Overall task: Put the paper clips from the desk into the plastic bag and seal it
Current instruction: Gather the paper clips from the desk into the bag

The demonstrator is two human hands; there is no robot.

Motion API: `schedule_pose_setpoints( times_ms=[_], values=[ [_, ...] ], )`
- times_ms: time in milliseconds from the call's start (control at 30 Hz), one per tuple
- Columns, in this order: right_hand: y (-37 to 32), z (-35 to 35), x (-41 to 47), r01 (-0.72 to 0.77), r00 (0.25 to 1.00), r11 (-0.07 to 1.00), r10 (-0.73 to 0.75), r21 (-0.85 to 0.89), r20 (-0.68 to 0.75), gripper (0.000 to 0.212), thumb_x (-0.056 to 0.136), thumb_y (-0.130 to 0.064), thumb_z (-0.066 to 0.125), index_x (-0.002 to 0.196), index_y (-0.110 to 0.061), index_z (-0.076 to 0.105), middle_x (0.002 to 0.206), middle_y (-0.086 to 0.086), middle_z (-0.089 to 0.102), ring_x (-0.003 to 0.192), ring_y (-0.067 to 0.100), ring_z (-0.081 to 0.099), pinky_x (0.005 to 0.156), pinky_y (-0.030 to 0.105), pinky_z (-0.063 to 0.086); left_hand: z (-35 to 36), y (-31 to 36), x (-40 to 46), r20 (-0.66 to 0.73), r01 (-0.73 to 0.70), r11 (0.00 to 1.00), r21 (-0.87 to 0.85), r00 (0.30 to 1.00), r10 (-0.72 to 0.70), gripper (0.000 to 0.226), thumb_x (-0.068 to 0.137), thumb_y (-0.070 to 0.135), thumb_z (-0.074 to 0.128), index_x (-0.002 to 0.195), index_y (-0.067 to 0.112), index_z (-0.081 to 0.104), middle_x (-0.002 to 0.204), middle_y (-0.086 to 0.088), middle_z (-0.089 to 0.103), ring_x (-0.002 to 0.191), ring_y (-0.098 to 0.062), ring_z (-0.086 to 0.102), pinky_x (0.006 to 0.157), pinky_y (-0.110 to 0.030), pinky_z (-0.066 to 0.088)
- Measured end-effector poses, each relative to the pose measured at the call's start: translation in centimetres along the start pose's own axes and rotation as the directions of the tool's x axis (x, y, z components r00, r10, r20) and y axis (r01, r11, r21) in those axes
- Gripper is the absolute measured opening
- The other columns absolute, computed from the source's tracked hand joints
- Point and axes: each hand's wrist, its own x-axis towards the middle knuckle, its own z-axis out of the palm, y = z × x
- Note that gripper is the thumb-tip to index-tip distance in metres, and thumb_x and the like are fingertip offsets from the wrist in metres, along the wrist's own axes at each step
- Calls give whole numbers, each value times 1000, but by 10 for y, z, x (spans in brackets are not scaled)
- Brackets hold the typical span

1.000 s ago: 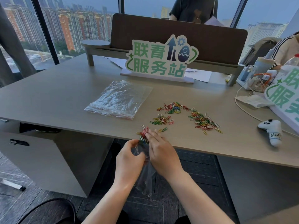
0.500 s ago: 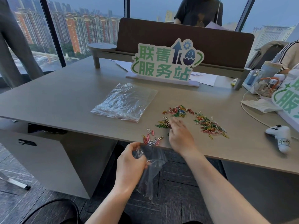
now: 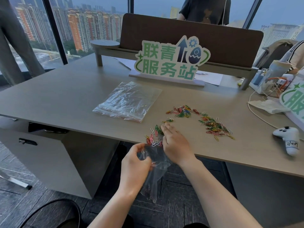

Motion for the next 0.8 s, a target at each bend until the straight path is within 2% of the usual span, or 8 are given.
schedule_pose_setpoints(
  times_ms=[67, 233, 333, 467, 667, 733, 800],
  values=[
    [-6, 3, -5, 16, 1000, 1000, -16, -6, -17, 51, 100, -24, 24, 151, -14, 23, 160, 3, 18, 147, 14, 11, 120, 31, 10, 0, 1, -1, 2, 1, 1000, -3, 1000, -1, 41, 88, 3, 63, 113, 36, 60, 111, 21, 63, 86, -16, 76, 76, -32, 63],
    [-24, 7, -20, 49, 998, 999, -49, -4, -47, 51, 101, -23, 27, 150, -11, 22, 159, 6, 19, 147, 17, 12, 119, 29, 7, -3, 2, 0, -23, -5, 1000, 9, 1000, 5, 41, 85, 5, 66, 114, 34, 62, 106, 23, 63, 98, -24, 73, 86, -41, 61],
    [-32, 11, -26, 77, 995, 997, -77, -11, -61, 51, 100, -22, 26, 150, -10, 23, 159, 8, 20, 147, 18, 13, 120, 31, 9, -4, 3, 0, -35, -10, 1000, 2, 999, 10, 43, 85, 2, 65, 115, 32, 62, 111, 18, 64, 95, -22, 74, 82, -38, 63],
    [-39, 18, -32, 105, 991, 994, -105, 1, -80, 60, 94, -30, 13, 149, -9, 25, 158, 8, 22, 147, 19, 14, 120, 33, 9, -8, 2, 0, -63, -1, 1000, -9, 998, 0, 44, 86, 0, 65, 125, 19, 63, 112, 10, 65, 82, -12, 75, 78, -34, 64],
    [-50, 22, -47, 148, 986, 988, -145, 46, -79, 74, 85, -40, 2, 149, -12, 28, 158, 5, 23, 147, 16, 12, 119, 29, 7, -11, 1, 1, -80, -13, 1000, 13, 997, 14, 47, 83, 6, 67, 128, 23, 64, 113, 10, 70, 104, -15, 70, 89, -40, 61],
    [-53, 21, -52, 162, 985, 983, -156, 80, -79, 69, 89, -38, 6, 148, -12, 30, 158, 4, 25, 147, 15, 12, 120, 29, 8, -12, 1, 0, -82, -21, 999, 26, 996, 23, 48, 84, 5, 67, 128, 23, 63, 115, 9, 70, 108, -13, 67, 91, -38, 60],
    [-54, 17, -54, 163, 984, 972, -147, 171, -99, 54, 96, -25, 19, 146, -13, 35, 156, 3, 29, 146, 13, 15, 118, 24, 10, -14, 1, 0, -80, -17, 1000, 18, 997, 18, 48, 84, 4, 66, 127, 25, 64, 115, 8, 70, 106, -14, 69, 89, -37, 60]
  ],
)
